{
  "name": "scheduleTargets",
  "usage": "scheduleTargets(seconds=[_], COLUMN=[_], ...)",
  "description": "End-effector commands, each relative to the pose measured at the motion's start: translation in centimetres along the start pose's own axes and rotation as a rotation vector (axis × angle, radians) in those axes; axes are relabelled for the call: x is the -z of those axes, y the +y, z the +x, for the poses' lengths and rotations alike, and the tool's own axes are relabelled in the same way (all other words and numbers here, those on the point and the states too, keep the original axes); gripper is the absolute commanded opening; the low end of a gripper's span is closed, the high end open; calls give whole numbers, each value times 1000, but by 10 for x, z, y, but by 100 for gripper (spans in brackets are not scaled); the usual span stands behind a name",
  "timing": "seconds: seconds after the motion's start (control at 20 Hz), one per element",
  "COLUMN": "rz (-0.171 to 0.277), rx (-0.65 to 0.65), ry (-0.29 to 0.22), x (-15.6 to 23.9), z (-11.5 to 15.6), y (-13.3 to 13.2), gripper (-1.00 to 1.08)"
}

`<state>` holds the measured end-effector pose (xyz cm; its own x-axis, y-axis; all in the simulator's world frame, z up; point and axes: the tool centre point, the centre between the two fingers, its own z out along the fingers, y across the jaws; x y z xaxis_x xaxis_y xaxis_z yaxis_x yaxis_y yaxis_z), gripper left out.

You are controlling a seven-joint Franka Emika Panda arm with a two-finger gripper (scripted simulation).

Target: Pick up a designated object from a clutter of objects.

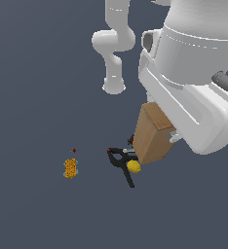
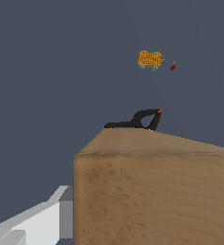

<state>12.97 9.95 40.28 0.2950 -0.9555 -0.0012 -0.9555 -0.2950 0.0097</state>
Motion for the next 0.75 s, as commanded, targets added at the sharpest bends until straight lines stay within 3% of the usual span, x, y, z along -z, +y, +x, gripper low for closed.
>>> scheduleTargets(seconds=[0.0,0.7], rz=[10,10], rx=[-1,-1], ry=[1,1], x=[14,28], z=[-5,-14], y=[-4,-12], gripper=[-100,-100])
